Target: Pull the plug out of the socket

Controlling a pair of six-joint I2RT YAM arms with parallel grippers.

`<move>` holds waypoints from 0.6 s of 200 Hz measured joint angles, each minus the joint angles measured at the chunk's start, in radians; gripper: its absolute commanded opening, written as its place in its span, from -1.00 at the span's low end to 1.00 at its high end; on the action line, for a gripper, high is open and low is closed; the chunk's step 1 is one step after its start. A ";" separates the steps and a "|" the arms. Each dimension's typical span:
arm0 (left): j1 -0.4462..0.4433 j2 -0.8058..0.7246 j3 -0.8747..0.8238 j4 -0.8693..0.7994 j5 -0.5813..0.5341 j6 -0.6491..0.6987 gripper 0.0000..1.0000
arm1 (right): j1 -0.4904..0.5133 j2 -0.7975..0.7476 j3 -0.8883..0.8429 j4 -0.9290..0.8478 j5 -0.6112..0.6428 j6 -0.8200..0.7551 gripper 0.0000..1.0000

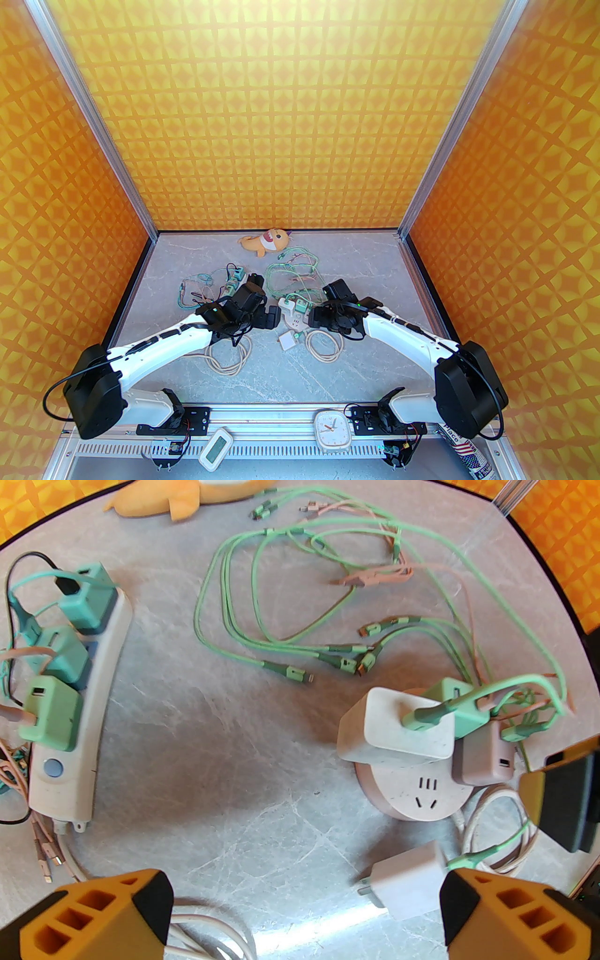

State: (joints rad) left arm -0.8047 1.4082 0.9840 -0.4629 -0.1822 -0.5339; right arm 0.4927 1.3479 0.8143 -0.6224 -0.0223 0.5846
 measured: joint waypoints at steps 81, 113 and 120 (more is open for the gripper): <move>0.001 0.069 0.058 0.012 0.040 0.034 0.97 | -0.004 -0.041 -0.100 -0.105 0.148 -0.050 0.47; 0.001 0.072 0.058 0.015 0.067 0.045 0.77 | -0.007 -0.093 -0.100 -0.104 0.127 -0.084 0.48; 0.001 0.072 0.058 0.019 0.076 0.048 0.71 | -0.009 -0.117 -0.097 -0.102 0.111 -0.094 0.48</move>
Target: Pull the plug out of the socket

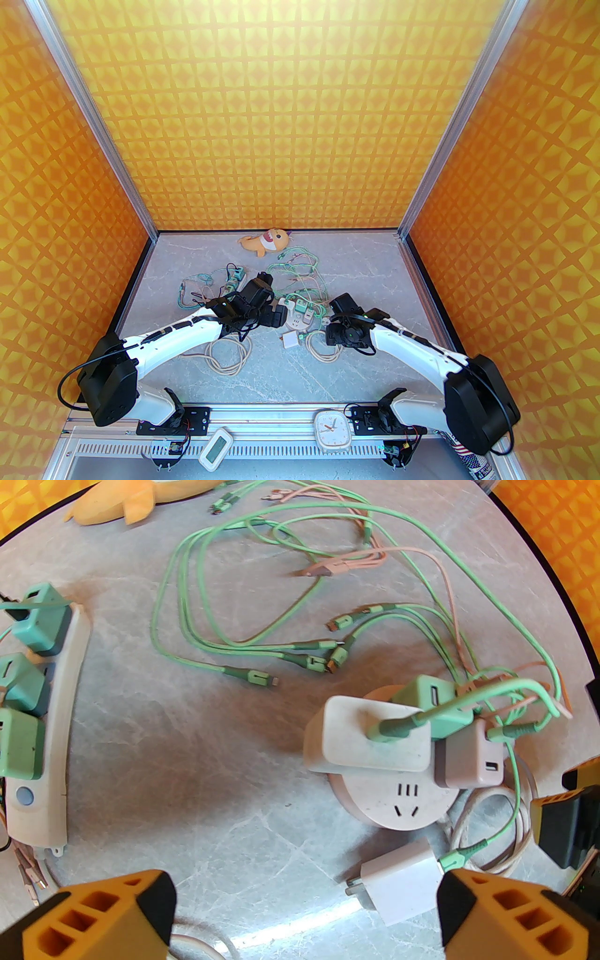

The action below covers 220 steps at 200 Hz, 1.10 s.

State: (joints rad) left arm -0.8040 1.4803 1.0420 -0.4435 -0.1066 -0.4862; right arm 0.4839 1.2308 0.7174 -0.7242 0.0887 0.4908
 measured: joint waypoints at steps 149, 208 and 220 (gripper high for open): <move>0.000 0.253 0.114 0.126 0.073 0.088 0.48 | 0.000 0.042 0.079 0.216 -0.203 0.015 0.31; 0.000 0.320 0.148 0.133 0.065 0.123 0.39 | 0.000 0.113 0.108 0.253 -0.214 0.036 0.26; 0.000 0.328 0.150 0.135 0.062 0.132 0.36 | 0.000 0.125 0.113 0.262 -0.218 0.040 0.25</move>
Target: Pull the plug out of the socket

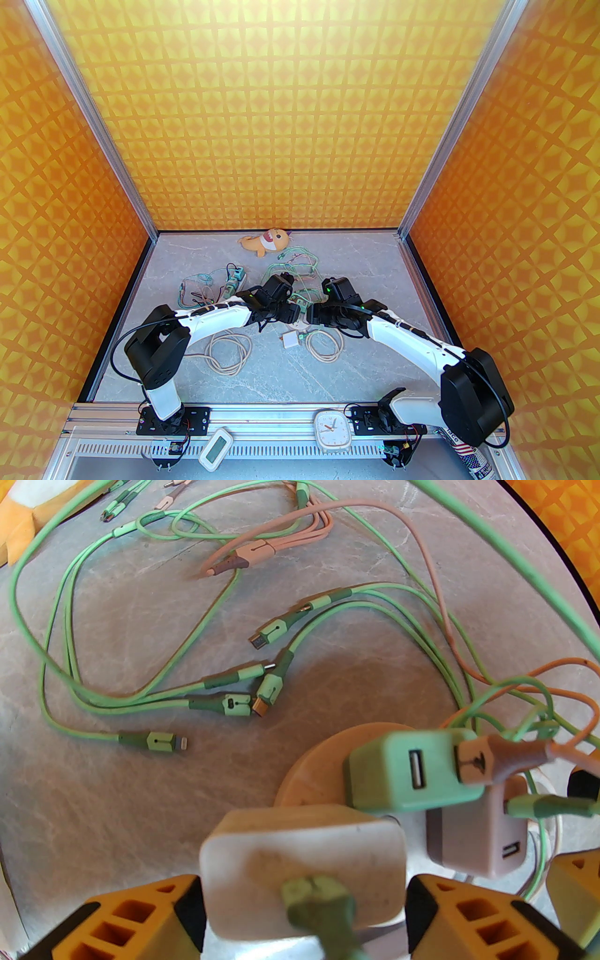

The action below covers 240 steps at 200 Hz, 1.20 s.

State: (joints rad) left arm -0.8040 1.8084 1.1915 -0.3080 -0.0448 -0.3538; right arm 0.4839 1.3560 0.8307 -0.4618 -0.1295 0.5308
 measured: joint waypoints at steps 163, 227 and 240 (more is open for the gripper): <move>-0.009 0.015 0.011 -0.009 -0.020 0.026 -0.23 | -0.008 0.092 0.011 0.066 -0.018 0.013 0.11; -0.022 0.023 0.029 -0.034 -0.045 0.019 -0.40 | -0.008 0.094 0.010 0.066 -0.018 -0.009 0.07; -0.036 0.025 0.034 -0.041 -0.072 0.023 -0.42 | -0.008 0.098 0.013 0.066 -0.019 -0.013 0.06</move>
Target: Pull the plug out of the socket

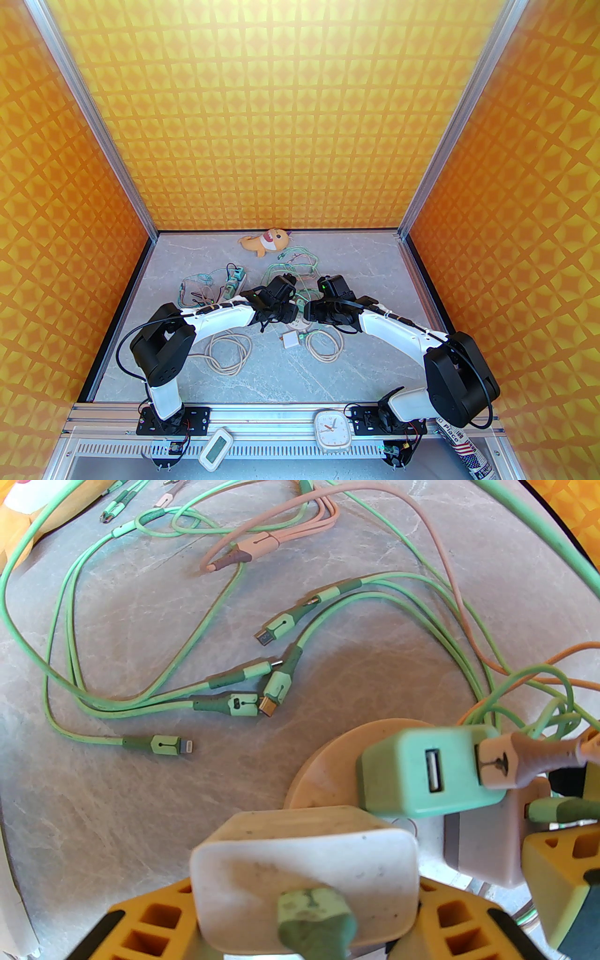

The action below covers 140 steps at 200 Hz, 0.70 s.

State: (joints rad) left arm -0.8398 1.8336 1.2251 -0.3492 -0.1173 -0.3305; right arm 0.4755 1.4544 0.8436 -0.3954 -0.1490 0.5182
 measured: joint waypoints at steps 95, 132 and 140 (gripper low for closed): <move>-0.048 0.006 0.008 -0.006 -0.112 -0.016 -0.64 | -0.001 0.018 0.016 -0.011 -0.010 -0.007 -0.01; -0.027 -0.002 -0.002 -0.005 -0.066 -0.039 -0.64 | 0.000 0.020 0.017 -0.010 -0.010 -0.013 -0.01; -0.021 -0.006 -0.003 -0.005 -0.050 -0.045 -0.65 | 0.000 0.020 0.018 -0.010 -0.010 -0.016 0.00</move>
State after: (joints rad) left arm -0.8608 1.8275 1.2224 -0.3542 -0.1677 -0.3752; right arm 0.4755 1.4746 0.8612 -0.4057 -0.1593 0.5026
